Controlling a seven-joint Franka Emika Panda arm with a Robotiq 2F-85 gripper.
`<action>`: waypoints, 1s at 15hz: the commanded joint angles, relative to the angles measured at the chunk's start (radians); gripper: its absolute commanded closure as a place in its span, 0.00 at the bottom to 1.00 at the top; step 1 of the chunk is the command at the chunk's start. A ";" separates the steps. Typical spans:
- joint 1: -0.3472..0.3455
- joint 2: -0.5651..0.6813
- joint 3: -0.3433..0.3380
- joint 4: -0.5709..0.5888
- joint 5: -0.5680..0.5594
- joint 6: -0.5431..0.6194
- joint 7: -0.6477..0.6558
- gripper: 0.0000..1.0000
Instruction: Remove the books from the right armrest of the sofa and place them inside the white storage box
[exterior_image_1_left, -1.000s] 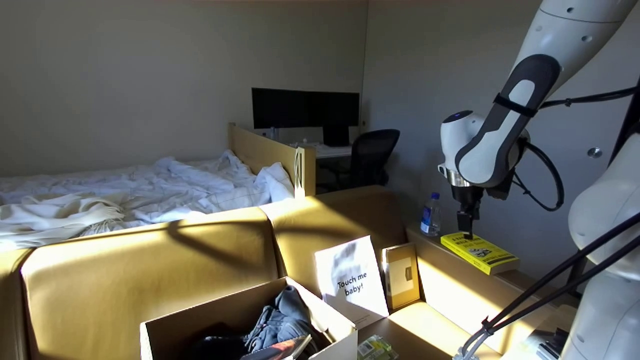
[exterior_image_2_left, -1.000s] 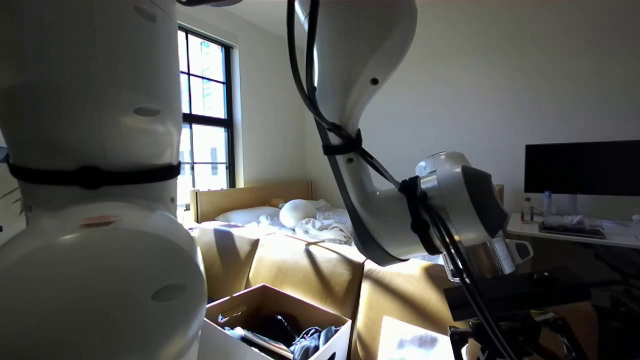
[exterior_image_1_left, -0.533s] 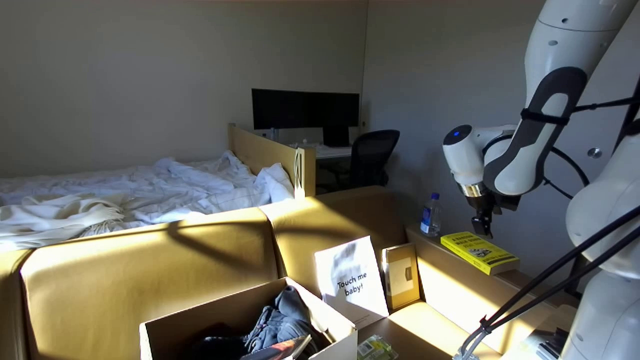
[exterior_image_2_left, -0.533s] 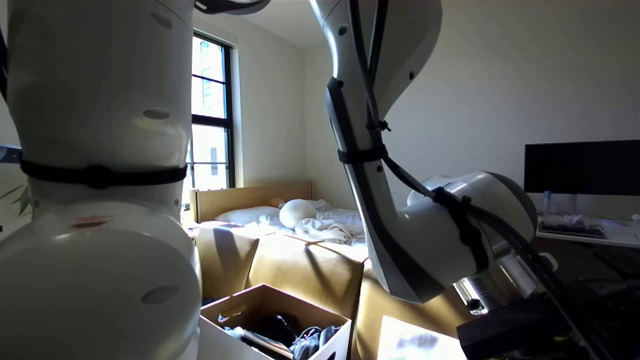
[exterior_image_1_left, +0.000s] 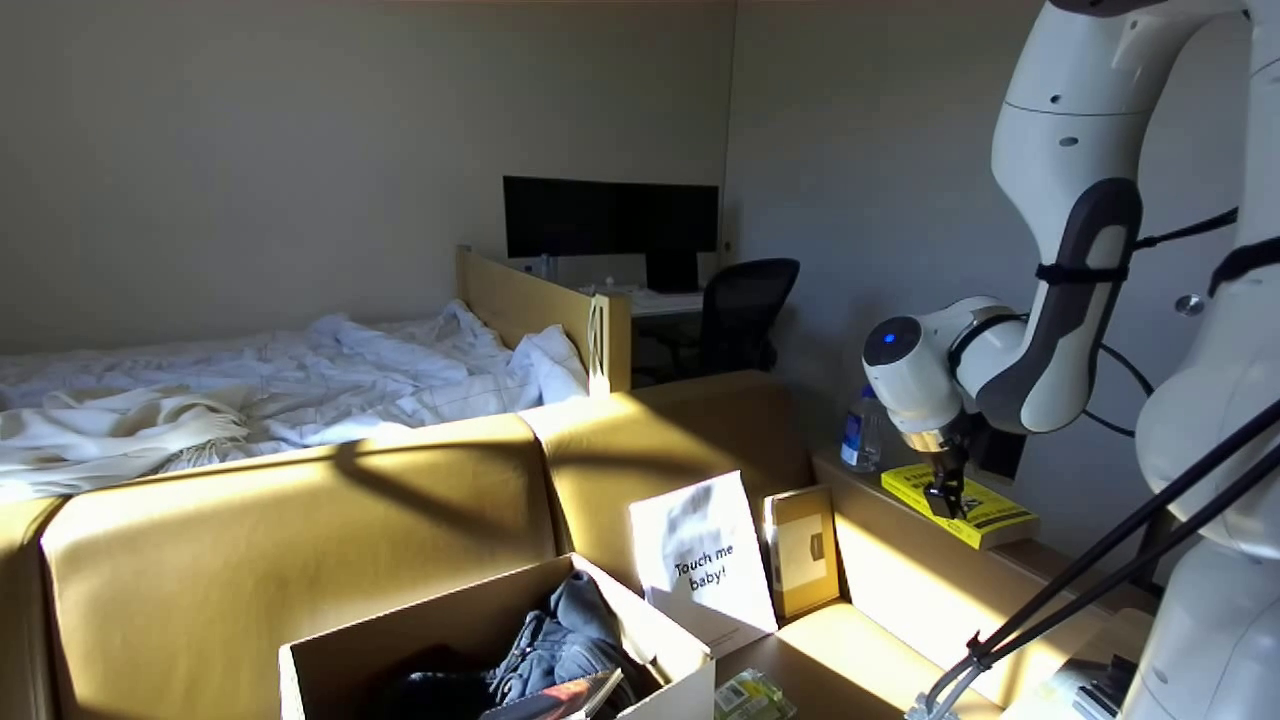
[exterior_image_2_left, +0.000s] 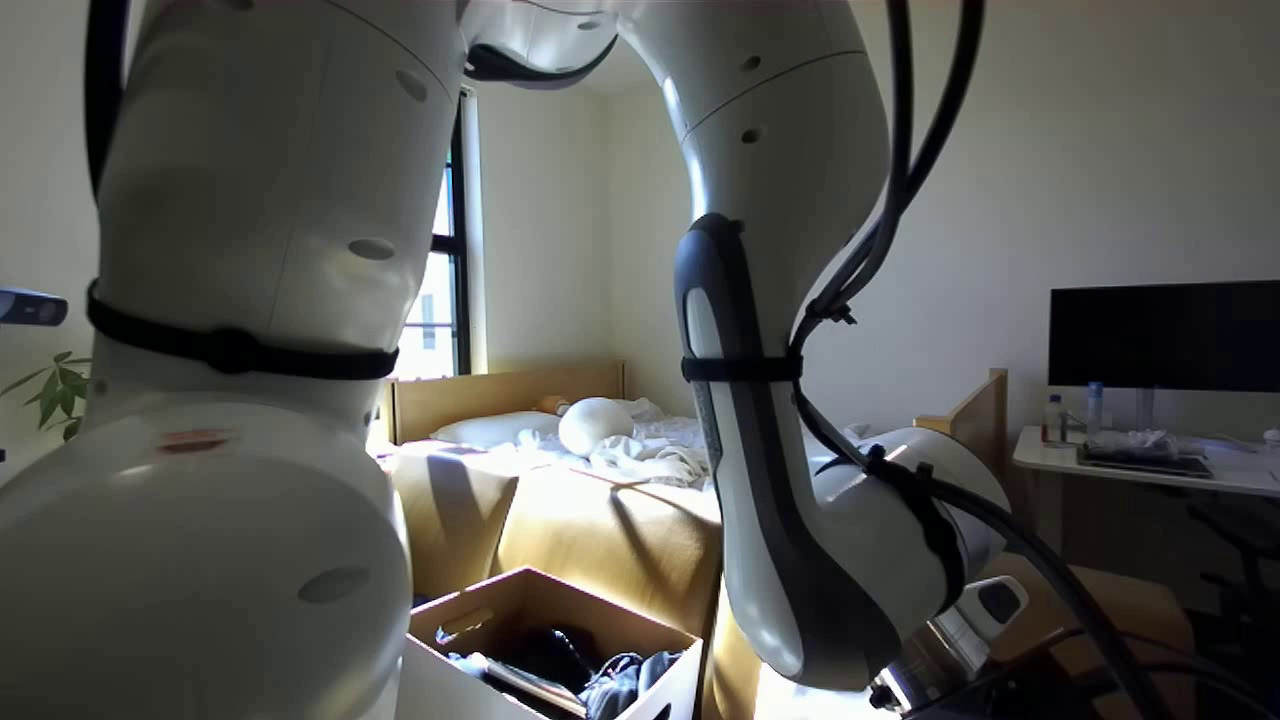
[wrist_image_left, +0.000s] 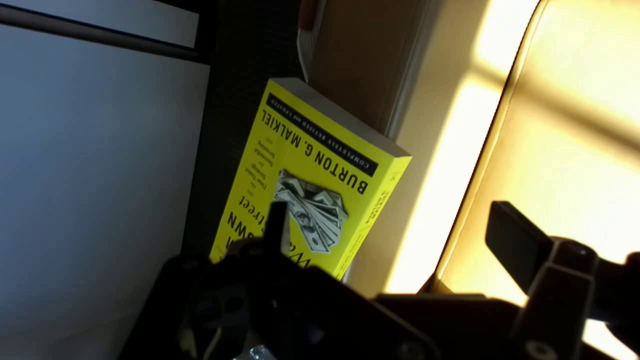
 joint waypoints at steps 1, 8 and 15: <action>-0.014 -0.004 0.025 0.009 -0.003 -0.006 0.001 0.00; -0.008 0.021 0.033 0.052 -0.028 0.134 0.065 0.00; -0.035 0.207 -0.005 0.143 -0.062 0.102 0.204 0.00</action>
